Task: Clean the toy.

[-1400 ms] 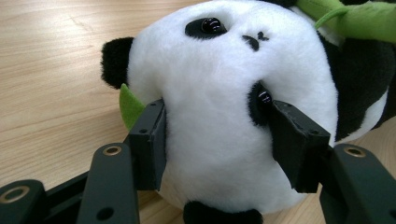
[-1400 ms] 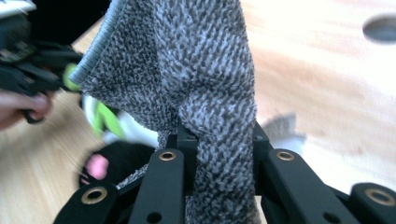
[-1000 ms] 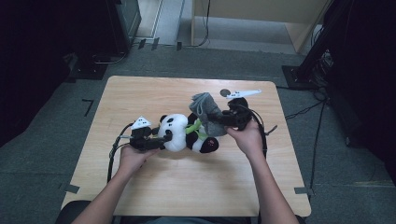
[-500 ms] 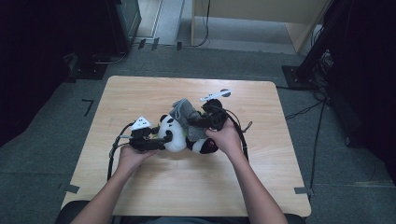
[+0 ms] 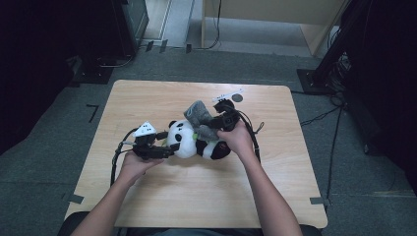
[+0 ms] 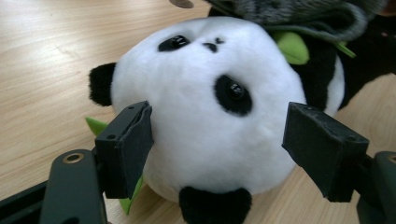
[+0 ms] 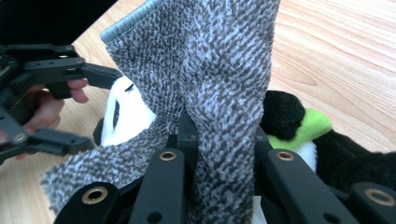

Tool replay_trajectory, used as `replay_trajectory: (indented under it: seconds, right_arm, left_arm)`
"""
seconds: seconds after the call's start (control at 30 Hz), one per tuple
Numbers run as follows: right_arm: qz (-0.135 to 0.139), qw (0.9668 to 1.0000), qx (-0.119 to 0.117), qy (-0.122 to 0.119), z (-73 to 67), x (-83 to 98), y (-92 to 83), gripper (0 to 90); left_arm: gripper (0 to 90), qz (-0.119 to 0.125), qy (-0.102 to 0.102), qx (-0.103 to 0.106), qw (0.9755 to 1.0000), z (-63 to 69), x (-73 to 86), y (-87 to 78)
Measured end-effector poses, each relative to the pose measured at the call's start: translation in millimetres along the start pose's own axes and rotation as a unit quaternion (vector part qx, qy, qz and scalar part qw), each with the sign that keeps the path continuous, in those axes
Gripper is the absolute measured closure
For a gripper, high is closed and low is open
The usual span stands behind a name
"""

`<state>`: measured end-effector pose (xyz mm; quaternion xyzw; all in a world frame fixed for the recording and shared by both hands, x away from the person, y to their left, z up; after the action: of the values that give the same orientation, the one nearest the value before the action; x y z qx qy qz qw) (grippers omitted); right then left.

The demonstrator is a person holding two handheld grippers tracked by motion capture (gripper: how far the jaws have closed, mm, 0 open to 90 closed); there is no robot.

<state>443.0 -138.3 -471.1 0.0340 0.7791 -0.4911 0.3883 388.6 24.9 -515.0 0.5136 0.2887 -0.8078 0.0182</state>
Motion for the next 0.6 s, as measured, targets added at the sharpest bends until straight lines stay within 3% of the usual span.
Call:
replay_trajectory:
  seconds: [0.07, 0.17, 0.4, 0.6]
  right_arm:
    - [-0.001, 1.0, 0.004, 0.001, 2.3, -2.6, 2.0, 76.4]
    - [-0.003, 1.0, 0.006, 0.006, 6.3, -5.8, 5.0, 76.4]
    - [0.004, 0.9997, -0.004, 0.025, 14.8, -9.5, 10.7, 76.6]
    - [-0.01, 0.9996, 0.011, 0.025, 20.7, -16.0, 17.0, 76.6]
  left_arm:
    - [22.4, -0.002, 0.009, -0.001, 1.0, 0.6, 1.6, 0.5]
    - [21.5, 0.004, -0.011, 0.01, 0.9999, -1.4, 3.6, 2.2]
    - [21.0, 0.002, -0.002, -0.005, 1.0, -6.0, 7.6, 7.4]
    - [18.4, 0.024, -0.004, -0.005, 0.9997, -7.8, 6.9, 13.0]
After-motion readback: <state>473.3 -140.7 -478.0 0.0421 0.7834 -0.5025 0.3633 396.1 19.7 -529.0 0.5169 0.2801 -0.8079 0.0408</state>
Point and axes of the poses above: each handheld gripper's, and its own axes: y roughly forward along the jaws, x roughly out of its underside, z roughly to its right, the point moved 9 cm from there along y, roughly forward along the jaws, and after that the axes turned 10 degrees about x, right-handed, at the moved point
